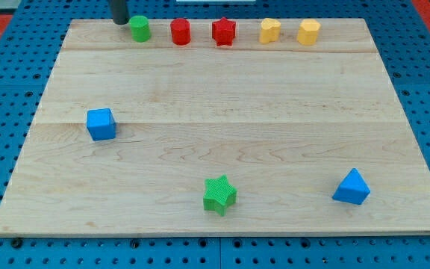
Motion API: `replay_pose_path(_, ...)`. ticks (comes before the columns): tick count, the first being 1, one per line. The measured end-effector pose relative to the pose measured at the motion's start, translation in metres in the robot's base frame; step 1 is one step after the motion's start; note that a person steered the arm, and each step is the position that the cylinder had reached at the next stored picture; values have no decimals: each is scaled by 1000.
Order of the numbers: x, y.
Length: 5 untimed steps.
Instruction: Slide the green circle up a bit
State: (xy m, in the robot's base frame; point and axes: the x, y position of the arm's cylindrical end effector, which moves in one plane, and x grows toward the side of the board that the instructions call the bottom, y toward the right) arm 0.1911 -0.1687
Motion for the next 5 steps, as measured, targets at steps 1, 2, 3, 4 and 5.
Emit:
replay_pose_path(1, 1, 17)
replay_pose_path(2, 1, 17)
replay_pose_path(3, 2, 15)
replay_pose_path(4, 9, 15)
replay_pose_path(5, 12, 12)
